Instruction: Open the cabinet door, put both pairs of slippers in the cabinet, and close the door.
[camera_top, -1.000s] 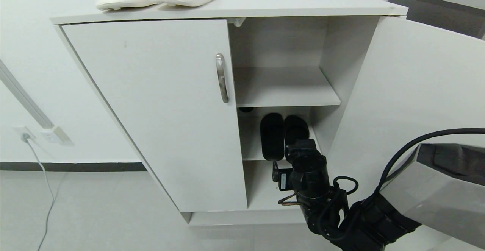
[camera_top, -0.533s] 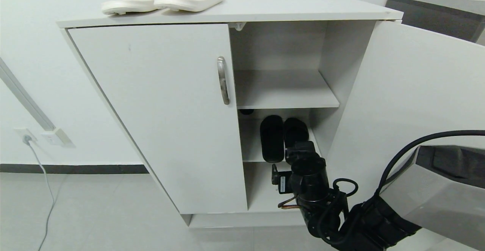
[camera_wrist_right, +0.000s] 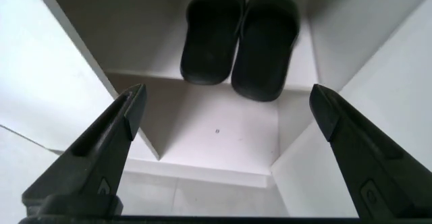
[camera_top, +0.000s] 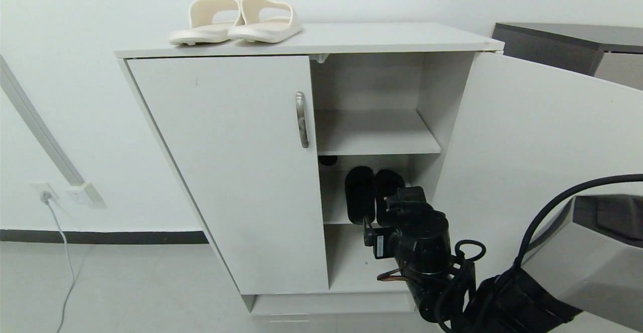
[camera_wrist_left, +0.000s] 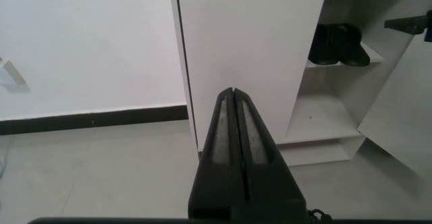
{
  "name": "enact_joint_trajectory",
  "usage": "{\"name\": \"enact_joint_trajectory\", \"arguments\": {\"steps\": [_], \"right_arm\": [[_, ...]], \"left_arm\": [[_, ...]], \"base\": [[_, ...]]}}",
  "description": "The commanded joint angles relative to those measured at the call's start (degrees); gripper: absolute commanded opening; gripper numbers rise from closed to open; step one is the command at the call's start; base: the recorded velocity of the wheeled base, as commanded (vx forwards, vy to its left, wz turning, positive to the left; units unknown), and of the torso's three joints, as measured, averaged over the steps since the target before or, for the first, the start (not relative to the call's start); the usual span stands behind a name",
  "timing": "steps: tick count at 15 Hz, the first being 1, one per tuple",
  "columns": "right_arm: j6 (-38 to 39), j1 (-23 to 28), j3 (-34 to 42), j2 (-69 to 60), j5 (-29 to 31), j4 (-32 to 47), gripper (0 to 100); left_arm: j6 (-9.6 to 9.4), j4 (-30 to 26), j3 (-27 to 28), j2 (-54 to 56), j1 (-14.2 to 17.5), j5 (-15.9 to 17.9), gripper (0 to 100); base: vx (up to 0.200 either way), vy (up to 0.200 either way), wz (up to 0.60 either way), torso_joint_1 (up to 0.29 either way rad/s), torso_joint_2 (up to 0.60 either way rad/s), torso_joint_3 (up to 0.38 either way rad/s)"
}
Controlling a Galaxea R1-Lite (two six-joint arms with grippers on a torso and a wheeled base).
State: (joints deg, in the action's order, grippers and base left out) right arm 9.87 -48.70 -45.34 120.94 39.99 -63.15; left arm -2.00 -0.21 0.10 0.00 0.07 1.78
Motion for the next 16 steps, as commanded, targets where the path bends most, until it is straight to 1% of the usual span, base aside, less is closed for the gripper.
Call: {"name": "enact_joint_trajectory", "arguments": {"steps": [1,3,6,16], "right_arm": [[-0.3,-1.6,2.2,-4.5,-0.1,0.0,100],[-1.4,-2.6,3.2,-5.5,-0.1,-0.2,100],[-1.5,-2.9,3.9,-5.5,-0.2,-0.2,100],[-1.5,-3.9,4.2,-4.9,-0.2,-0.1,100]], "left_arm": [[0.07,0.0,0.0,0.0,0.0,0.0,0],[0.24,0.0,0.0,0.0,0.0,0.0,0],[0.33,0.0,0.0,-0.1,0.0,0.0,0],[0.24,0.0,0.0,0.0,0.0,0.0,0]], "base": [[0.000,0.000,0.00,0.000,0.00,0.000],[0.000,0.000,0.00,0.000,0.00,0.000],[0.000,0.000,0.00,0.000,0.00,0.000],[0.000,0.200,0.00,0.005,0.00,0.003]]}}
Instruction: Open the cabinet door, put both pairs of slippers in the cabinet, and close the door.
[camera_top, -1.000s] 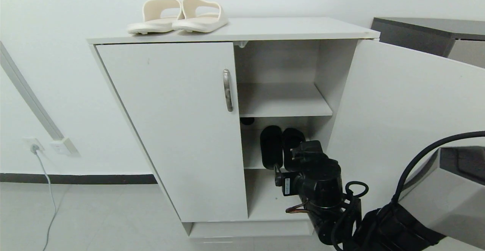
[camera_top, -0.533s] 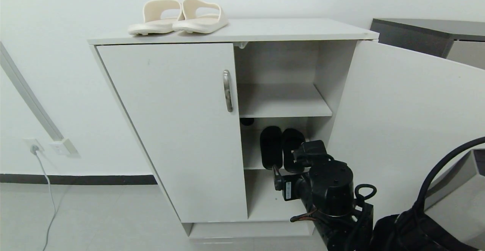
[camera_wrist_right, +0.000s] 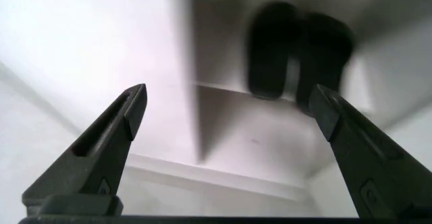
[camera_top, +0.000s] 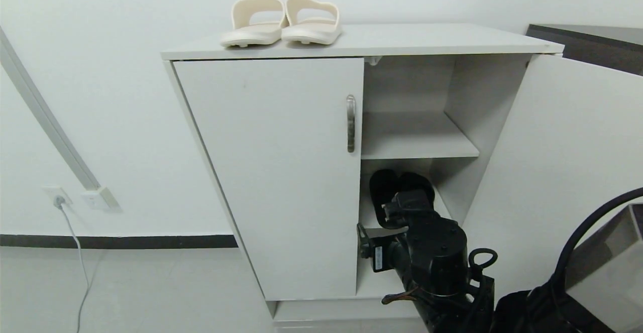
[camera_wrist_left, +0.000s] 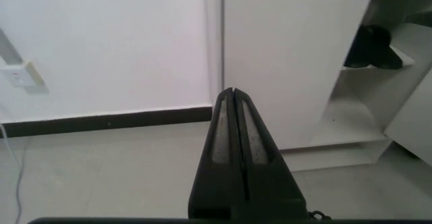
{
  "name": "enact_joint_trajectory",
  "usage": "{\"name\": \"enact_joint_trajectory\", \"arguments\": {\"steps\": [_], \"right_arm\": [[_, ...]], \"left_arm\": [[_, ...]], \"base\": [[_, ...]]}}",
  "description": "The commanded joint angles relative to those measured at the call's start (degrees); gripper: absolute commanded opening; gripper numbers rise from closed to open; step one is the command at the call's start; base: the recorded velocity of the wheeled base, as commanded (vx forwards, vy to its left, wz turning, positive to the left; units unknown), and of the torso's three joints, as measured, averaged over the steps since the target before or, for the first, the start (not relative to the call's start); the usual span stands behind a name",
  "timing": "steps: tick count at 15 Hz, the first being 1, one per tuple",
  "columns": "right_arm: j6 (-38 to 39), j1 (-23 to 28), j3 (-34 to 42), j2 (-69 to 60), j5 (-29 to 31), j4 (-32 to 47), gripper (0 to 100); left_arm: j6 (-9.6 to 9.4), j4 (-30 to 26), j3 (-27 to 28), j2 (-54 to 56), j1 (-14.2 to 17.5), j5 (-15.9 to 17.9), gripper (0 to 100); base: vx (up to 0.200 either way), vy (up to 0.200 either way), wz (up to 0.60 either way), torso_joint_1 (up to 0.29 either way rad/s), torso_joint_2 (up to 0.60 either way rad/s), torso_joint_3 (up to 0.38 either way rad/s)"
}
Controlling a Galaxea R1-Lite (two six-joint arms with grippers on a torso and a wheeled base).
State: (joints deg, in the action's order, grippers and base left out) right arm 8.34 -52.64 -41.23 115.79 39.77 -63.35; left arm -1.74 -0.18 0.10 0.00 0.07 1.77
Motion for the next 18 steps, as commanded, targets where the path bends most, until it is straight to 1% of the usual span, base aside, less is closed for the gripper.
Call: {"name": "enact_joint_trajectory", "arguments": {"steps": [1,10,16,18], "right_arm": [[0.0,0.1,0.2,0.2,0.0,0.1,100],[-0.1,0.3,1.0,0.2,0.0,-0.2,100],[-2.2,0.6,1.8,0.2,0.0,-4.1,100],[-2.9,0.6,2.6,0.2,-0.9,-5.6,100]], "left_arm": [[-0.01,0.0,0.0,0.0,0.0,0.0,0],[-0.01,0.0,0.0,-0.1,0.0,0.0,0],[0.25,0.0,0.0,-0.1,0.0,-0.1,0],[0.25,0.0,0.0,0.0,0.0,-0.1,0]], "base": [[0.000,0.200,0.00,-0.002,0.00,-0.002],[0.000,0.200,0.00,0.002,0.00,0.002],[0.000,0.000,0.00,0.000,0.00,0.000],[0.000,0.000,0.00,0.000,0.00,0.000]]}}
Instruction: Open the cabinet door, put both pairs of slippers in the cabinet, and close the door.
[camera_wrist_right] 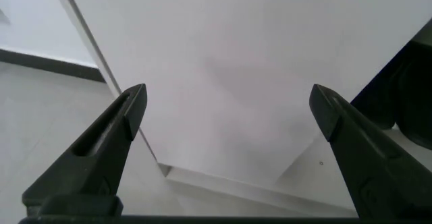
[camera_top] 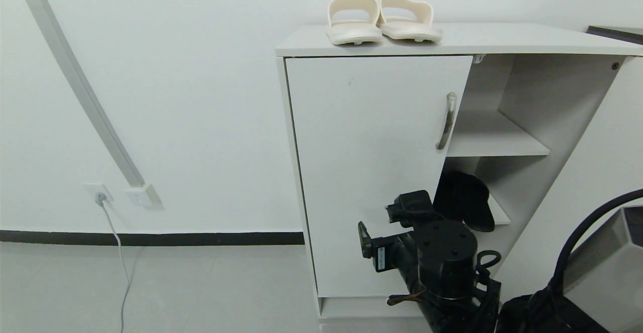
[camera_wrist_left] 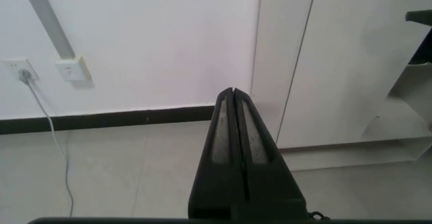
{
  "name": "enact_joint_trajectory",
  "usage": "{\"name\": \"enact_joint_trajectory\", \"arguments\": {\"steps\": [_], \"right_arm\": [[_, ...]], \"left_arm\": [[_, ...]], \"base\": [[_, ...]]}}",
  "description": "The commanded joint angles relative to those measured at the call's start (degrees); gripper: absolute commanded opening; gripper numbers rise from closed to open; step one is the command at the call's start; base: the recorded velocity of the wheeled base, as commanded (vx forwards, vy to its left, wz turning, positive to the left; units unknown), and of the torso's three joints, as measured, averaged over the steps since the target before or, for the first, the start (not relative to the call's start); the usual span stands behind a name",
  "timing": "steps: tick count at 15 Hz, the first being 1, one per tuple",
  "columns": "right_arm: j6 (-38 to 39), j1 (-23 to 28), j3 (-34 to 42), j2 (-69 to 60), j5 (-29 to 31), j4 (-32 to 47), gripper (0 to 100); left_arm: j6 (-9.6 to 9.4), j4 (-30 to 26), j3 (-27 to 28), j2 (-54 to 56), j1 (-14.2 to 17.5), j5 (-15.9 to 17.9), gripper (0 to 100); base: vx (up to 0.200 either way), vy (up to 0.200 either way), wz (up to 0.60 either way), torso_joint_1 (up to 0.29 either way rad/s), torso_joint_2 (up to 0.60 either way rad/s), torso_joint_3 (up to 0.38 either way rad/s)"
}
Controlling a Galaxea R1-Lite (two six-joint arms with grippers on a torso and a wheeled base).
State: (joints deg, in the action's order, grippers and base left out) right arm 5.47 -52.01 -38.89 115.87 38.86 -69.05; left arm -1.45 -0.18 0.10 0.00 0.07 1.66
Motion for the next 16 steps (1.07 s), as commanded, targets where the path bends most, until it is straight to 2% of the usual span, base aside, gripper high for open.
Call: {"name": "enact_joint_trajectory", "arguments": {"steps": [1,13,16], "right_arm": [[-0.2,0.0,0.7,0.1,-0.6,-1.4,100],[-1.5,0.0,2.1,2.0,-1.9,-3.9,100],[-1.4,0.0,2.1,2.1,-1.9,-3.9,100]], "left_arm": [[0.04,0.0,0.0,0.0,0.0,0.0,0],[0.31,0.0,0.0,0.0,0.0,-0.1,0],[0.31,0.0,0.0,0.0,0.0,-0.1,0]], "base": [[0.000,0.000,0.00,0.000,0.00,0.000],[0.000,0.000,0.00,0.000,0.00,0.000],[0.000,0.000,0.00,0.025,-0.24,-0.269]]}}
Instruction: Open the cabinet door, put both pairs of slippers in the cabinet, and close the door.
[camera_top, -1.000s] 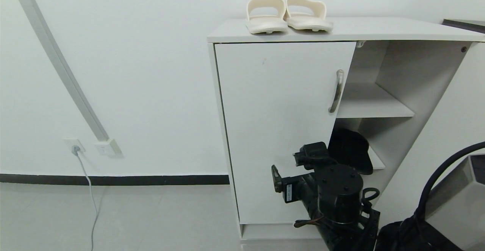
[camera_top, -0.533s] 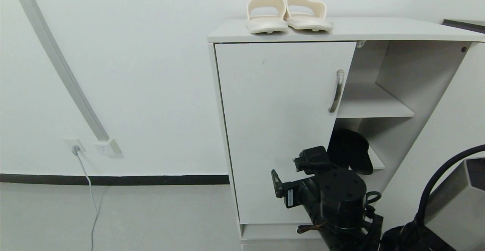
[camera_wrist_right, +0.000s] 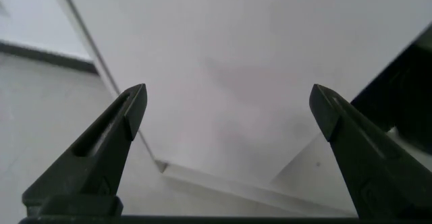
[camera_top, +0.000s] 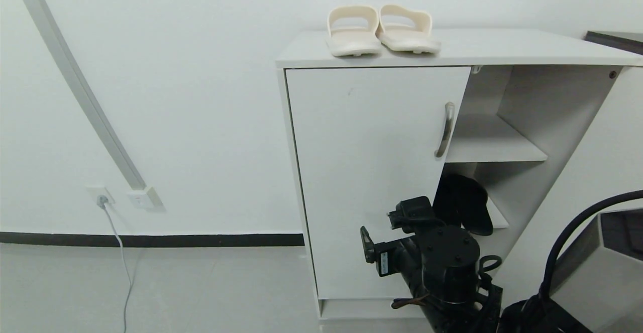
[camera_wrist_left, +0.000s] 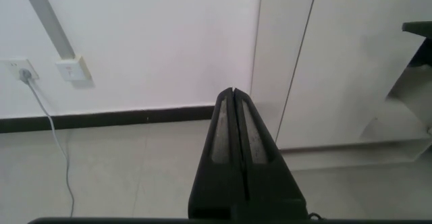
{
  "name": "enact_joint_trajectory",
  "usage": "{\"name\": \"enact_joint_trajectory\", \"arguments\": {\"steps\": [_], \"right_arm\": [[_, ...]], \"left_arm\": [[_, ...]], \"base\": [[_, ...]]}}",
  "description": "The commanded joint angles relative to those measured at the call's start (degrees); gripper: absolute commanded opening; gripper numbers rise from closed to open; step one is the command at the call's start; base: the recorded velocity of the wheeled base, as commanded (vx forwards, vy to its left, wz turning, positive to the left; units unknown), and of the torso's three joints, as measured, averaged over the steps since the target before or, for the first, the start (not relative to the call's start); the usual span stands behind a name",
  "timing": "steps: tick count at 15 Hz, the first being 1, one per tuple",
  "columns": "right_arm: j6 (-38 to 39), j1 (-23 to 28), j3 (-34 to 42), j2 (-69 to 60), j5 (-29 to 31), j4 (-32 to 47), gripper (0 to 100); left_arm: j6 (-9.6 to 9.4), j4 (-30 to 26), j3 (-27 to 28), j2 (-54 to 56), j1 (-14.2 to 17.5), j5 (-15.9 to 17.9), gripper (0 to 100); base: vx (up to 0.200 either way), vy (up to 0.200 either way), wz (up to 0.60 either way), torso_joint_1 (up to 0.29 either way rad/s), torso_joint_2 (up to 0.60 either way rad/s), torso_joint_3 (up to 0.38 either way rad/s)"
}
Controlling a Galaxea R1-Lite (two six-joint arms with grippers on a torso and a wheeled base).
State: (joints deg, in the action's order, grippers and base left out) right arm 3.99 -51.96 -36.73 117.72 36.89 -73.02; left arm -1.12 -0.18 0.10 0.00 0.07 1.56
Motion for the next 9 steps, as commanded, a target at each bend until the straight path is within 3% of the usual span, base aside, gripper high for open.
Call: {"name": "enact_joint_trajectory", "arguments": {"steps": [1,9], "right_arm": [[0.0,-0.1,0.0,0.2,-0.1,0.1,100],[0.1,-0.1,0.2,0.3,-0.1,0.1,100]], "left_arm": [[-0.02,0.0,0.0,0.0,0.0,0.0,0],[-0.02,0.0,0.0,0.0,0.0,0.0,0]], "base": [[0.000,0.000,0.00,0.027,-0.44,-0.325],[0.000,0.000,0.00,0.104,-0.45,-0.345]]}}
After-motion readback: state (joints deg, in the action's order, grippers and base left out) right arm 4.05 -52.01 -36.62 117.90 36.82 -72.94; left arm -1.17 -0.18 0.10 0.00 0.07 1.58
